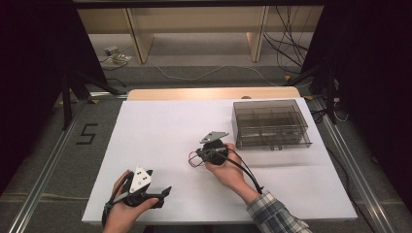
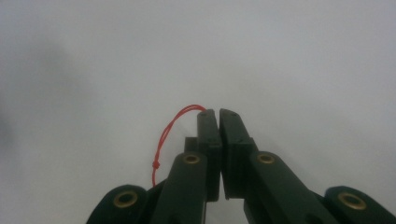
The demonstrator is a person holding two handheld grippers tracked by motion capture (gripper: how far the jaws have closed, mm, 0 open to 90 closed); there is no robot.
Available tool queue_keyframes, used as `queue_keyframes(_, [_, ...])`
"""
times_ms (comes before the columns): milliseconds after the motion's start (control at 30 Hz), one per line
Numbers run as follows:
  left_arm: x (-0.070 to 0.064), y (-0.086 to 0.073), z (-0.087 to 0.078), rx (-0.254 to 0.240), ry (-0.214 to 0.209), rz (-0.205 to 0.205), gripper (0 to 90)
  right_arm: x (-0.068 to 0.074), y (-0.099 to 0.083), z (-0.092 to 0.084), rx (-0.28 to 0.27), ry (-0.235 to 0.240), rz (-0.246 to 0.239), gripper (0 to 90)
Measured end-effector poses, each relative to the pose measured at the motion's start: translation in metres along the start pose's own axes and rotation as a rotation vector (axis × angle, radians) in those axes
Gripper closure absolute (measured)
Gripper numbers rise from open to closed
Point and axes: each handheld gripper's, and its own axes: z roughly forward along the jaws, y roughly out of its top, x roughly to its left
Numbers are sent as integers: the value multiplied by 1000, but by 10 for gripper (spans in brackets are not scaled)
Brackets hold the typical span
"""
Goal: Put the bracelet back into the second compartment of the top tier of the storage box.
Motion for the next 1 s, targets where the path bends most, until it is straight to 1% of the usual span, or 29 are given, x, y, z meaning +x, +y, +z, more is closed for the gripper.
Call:
queue_keyframes(33, [0, 0, 0, 0, 0, 0, 161, 0, 0, 0, 0, 0, 0, 883])
queue_keyframes(100, [0, 0, 0, 0, 1, 0, 161, 0, 2, -5, -17, 0, -2, 884])
queue_keyframes(333, [0, 0, 0, -1, 3, 2, 161, -1, 4, -18, -40, -1, -1, 884])
queue_keyframes(467, [0, 0, 0, -3, 5, 0, 161, -2, 4, -24, -54, -2, -5, 884])
queue_keyframes(500, [0, 0, 0, -3, 5, -1, 161, -3, 4, -25, -59, -1, -14, 884])
queue_keyframes(1000, [0, 0, 0, -4, 8, 0, 161, -12, 4, -47, -100, -17, 1, 884])
